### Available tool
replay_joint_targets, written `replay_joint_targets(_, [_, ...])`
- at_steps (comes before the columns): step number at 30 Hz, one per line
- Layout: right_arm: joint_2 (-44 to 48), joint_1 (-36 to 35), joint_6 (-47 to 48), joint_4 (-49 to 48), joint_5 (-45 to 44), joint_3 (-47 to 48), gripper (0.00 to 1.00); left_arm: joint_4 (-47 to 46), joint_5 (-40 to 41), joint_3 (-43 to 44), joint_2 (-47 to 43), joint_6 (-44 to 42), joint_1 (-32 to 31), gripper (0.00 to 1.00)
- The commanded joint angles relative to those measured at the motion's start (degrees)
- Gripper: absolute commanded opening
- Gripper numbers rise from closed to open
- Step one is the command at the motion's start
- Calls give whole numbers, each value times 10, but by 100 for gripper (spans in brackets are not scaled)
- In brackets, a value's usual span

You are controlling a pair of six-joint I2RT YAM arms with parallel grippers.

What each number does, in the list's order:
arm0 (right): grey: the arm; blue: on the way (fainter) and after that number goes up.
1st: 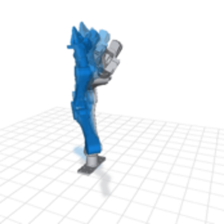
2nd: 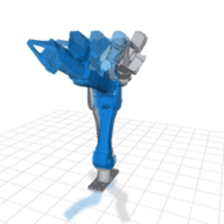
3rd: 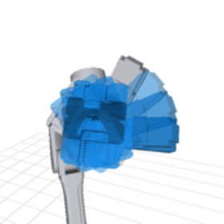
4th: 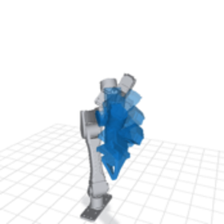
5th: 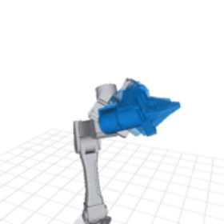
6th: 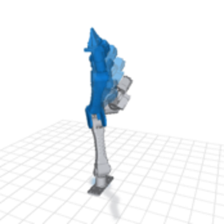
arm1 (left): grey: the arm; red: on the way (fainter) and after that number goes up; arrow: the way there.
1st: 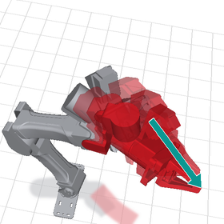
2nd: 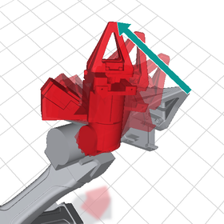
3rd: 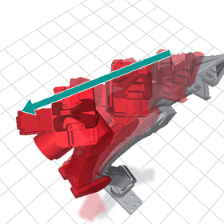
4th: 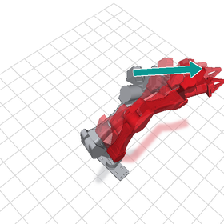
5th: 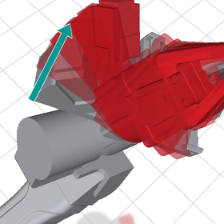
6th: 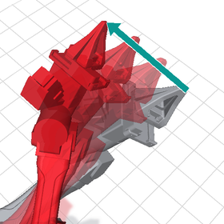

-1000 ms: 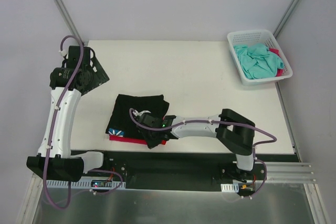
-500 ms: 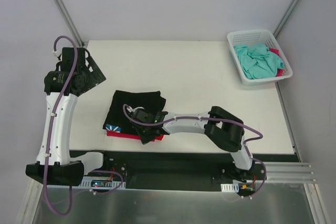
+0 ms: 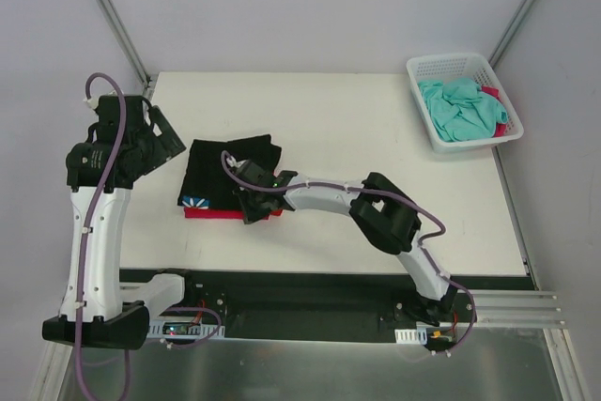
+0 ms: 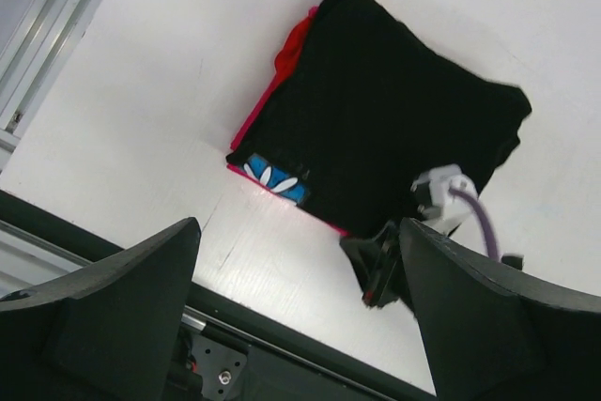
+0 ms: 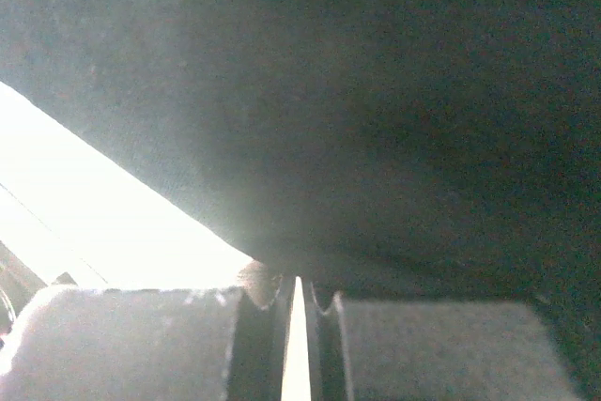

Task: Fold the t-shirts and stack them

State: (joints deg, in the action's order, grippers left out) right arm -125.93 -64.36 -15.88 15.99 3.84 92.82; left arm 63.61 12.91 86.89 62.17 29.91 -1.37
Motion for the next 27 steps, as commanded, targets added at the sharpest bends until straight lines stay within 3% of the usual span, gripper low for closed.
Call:
replay_joint_targets(1, [-60, 58, 42, 23, -8, 20, 1, 27, -13, 13, -21, -11, 7, 88])
replay_joint_targets(11, [-57, 89, 27, 53, 57, 112, 1, 30, -50, -29, -56, 4, 7, 88])
replay_joint_targets(12, [-44, 89, 26, 64, 57, 122, 7, 28, -53, -37, -59, 4, 8, 88])
replay_joint_targets(13, [-35, 89, 27, 78, 50, 129, 45, 26, -61, -44, -60, 4, 8, 88])
replay_joint_targets(14, [-10, 91, 32, 96, 43, 137, 56, 22, -67, -57, -61, 5, 7, 88])
replay_joint_targets(19, [89, 118, 49, 185, 11, 138, 76, -12, -127, -101, -55, 6, 6, 86])
replay_joint_targets(21, [163, 142, 50, 203, -1, 113, 76, -33, -164, -118, -41, 5, 1, 85])
replay_joint_targets(24, [273, 172, 57, 205, -28, 44, 69, -84, -163, -160, -27, 7, -8, 84])
replay_joint_targets(27, [350, 193, 61, 212, -66, -23, 40, -120, -143, -178, 13, 3, -8, 84])
